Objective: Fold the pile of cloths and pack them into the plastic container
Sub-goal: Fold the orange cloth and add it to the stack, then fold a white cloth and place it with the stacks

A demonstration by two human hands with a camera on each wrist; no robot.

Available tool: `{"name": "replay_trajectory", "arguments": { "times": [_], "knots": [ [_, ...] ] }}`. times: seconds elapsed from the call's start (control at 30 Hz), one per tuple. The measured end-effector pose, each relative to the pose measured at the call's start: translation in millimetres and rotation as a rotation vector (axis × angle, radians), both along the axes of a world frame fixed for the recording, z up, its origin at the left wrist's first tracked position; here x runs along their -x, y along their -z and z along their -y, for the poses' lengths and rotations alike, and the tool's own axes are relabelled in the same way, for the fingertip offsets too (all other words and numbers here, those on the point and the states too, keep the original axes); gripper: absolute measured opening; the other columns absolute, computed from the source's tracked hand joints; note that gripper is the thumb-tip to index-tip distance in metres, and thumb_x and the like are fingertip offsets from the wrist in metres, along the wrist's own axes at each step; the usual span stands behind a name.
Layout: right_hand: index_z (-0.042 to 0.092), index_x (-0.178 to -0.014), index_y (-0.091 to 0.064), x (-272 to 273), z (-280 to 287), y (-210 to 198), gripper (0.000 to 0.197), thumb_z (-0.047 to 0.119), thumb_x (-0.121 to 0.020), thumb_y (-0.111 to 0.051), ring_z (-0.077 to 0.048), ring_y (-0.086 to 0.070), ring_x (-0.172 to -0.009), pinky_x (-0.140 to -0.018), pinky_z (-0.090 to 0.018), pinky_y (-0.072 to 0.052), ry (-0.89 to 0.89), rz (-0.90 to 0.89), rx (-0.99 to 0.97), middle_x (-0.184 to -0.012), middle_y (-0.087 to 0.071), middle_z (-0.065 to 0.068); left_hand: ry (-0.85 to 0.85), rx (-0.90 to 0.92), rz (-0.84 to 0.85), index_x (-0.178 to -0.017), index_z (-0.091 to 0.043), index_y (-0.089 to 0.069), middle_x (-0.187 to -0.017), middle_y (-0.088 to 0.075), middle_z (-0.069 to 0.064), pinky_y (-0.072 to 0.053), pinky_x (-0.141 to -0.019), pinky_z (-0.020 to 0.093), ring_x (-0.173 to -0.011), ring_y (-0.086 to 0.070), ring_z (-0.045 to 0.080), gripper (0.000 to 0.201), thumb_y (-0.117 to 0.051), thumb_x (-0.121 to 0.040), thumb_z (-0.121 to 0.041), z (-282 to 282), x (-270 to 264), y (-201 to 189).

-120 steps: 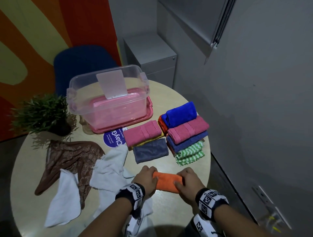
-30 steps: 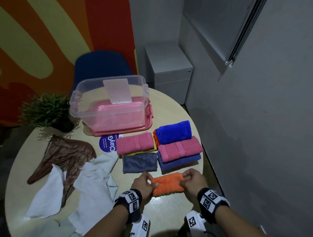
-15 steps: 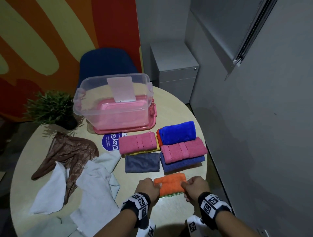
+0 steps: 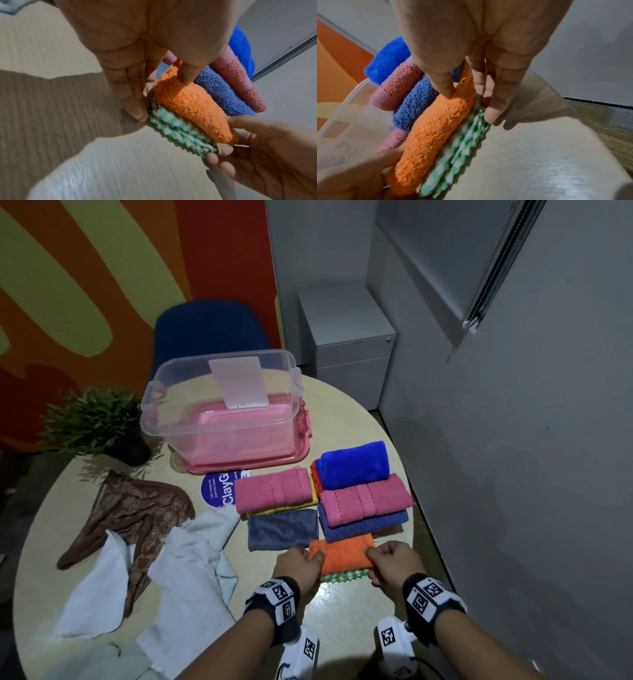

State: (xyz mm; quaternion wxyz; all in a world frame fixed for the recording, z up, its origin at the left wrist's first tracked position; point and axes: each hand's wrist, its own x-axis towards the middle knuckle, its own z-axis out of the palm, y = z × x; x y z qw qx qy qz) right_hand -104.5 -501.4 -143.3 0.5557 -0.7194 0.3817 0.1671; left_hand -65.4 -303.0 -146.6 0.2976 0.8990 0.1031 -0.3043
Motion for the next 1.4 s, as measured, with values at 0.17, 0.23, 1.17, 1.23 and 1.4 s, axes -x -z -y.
{"name": "replay_trajectory", "arguments": {
  "times": [0.17, 0.23, 1.17, 1.23, 1.4],
  "knots": [
    [0.002, -0.089, -0.059, 6, 2, -11, 0.031, 0.03, -0.087, -0.074, -0.022, -0.056, -0.052, -0.052, -0.029, -0.051, 0.014, 0.007, -0.069, -0.062, -0.063, -0.014, -0.004, 0.039, -0.002, -0.114, -0.02, -0.06, -0.102, -0.062, 0.0, -0.037, -0.08, 0.026, -0.087, -0.053, 0.018, 0.043, -0.048, -0.094, -0.057, -2, 4, -7],
    [0.004, -0.09, -0.059, 7, 1, -18, 0.034, 0.036, -0.087, -0.072, -0.022, -0.058, -0.053, -0.052, -0.03, -0.052, -0.012, 0.009, -0.033, -0.065, -0.066, -0.013, -0.005, 0.047, -0.017, -0.109, -0.022, -0.058, -0.109, -0.065, 0.003, -0.038, -0.081, 0.027, -0.089, -0.054, 0.019, 0.044, -0.047, -0.092, -0.061, -3, 4, -9],
    [0.011, -0.082, -0.064, -21, -225, -50, 0.012, 0.019, -0.09, -0.059, -0.015, -0.061, -0.065, -0.07, -0.034, -0.054, -0.811, 0.209, 0.2, -0.075, -0.07, -0.005, -0.176, -0.068, 0.344, -0.087, -0.016, -0.062, -0.08, -0.067, 0.01, -0.047, -0.066, 0.029, -0.074, -0.06, 0.026, 0.014, -0.05, -0.096, -0.017, -292, -11, -60],
    [0.012, -0.082, -0.065, -20, -243, -50, 0.012, 0.019, -0.09, -0.058, -0.014, -0.062, -0.065, -0.065, -0.03, -0.052, -0.841, 0.216, 0.227, -0.077, -0.07, -0.004, -0.167, -0.131, 0.335, -0.089, -0.013, -0.064, -0.087, -0.068, 0.014, -0.043, -0.067, 0.026, -0.081, -0.061, 0.03, 0.012, -0.054, -0.094, -0.016, -316, -15, -57],
    [0.025, -0.077, -0.06, -14, -276, -48, 0.014, 0.021, -0.091, -0.058, -0.014, -0.063, -0.077, -0.069, -0.026, -0.048, -0.896, 0.213, 0.307, -0.079, -0.067, 0.005, 0.021, -0.483, 0.178, -0.119, -0.016, -0.055, -0.122, -0.056, 0.011, -0.046, -0.091, 0.037, -0.11, -0.057, 0.03, 0.048, -0.058, -0.088, -0.052, -351, -4, -23]
  ]
}}
